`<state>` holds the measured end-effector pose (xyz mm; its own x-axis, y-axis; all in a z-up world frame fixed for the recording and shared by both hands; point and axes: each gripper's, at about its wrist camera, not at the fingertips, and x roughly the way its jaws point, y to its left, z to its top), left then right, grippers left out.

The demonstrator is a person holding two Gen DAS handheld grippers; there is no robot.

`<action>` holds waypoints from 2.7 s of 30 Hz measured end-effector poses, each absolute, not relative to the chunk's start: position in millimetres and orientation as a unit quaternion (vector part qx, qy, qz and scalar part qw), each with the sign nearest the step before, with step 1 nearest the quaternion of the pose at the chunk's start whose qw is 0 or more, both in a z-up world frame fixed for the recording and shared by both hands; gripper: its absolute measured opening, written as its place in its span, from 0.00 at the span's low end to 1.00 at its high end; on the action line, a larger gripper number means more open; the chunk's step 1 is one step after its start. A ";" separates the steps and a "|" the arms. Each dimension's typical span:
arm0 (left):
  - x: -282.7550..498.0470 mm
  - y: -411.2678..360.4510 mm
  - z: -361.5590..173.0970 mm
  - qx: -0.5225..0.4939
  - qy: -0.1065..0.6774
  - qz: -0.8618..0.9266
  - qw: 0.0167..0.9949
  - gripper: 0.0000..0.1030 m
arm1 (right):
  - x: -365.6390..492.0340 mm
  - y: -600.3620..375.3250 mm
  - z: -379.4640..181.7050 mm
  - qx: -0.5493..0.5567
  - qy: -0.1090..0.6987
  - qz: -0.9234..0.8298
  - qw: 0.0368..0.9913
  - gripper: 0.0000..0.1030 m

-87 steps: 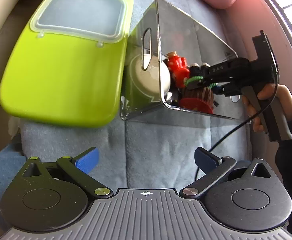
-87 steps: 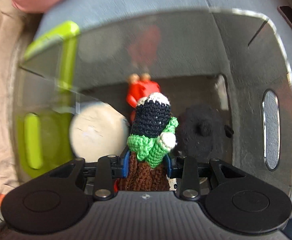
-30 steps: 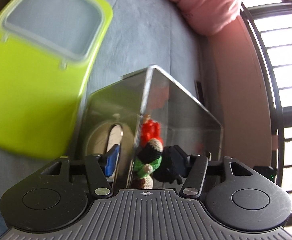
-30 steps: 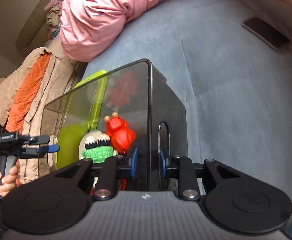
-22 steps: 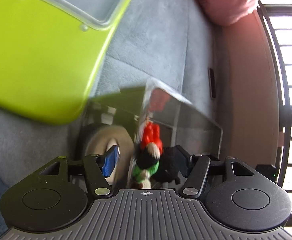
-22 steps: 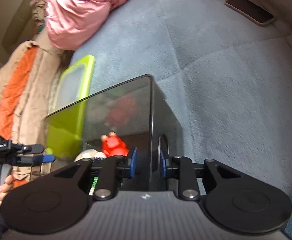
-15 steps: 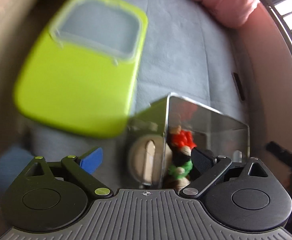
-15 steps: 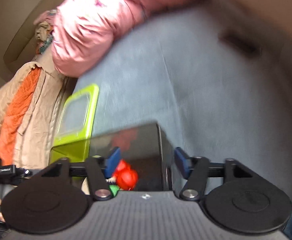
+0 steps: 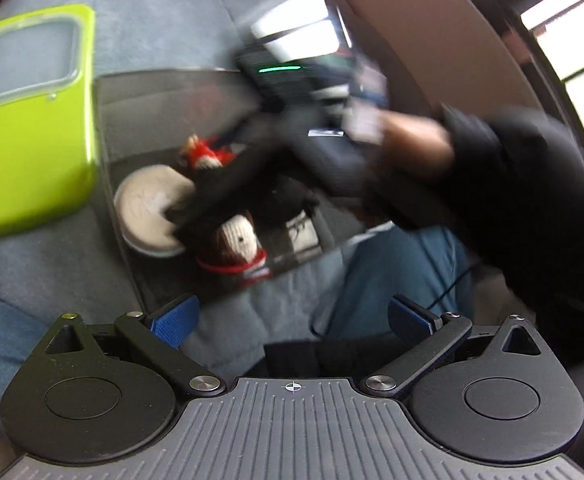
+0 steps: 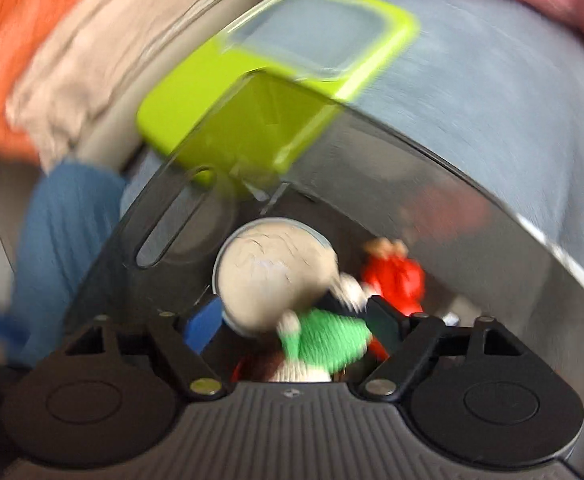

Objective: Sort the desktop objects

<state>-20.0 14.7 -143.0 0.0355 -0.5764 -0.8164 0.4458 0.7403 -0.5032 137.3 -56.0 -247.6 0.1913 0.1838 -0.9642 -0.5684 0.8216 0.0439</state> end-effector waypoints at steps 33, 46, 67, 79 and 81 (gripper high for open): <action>-2.6 39.6 -160.2 -0.113 0.614 -0.321 0.712 1.00 | 128.8 -80.5 -248.2 -0.250 0.613 0.176 0.729 0.69; -7.0 29.1 -166.4 -0.092 0.626 -0.330 0.701 1.00 | 155.2 -125.7 -253.8 -0.002 0.688 0.130 0.714 0.55; -2.3 13.4 -168.9 -0.084 0.626 -0.349 0.692 1.00 | 117.9 -141.4 -179.6 -0.249 0.594 0.155 0.749 0.86; -7.3 12.8 -166.9 -0.070 0.627 -0.349 0.693 1.00 | 130.7 -135.6 -273.0 -0.302 0.676 0.129 0.660 0.65; -6.2 11.9 -167.5 -0.071 0.627 -0.351 0.692 1.00 | 132.6 -139.6 -268.0 -0.275 0.694 0.123 0.654 0.58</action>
<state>-6.2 11.9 -167.5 -0.0327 -0.5747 -0.8177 0.3979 0.7430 -0.5381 132.6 -139.6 -268.0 0.0068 -0.2206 -0.9753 -0.5417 0.8190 -0.1890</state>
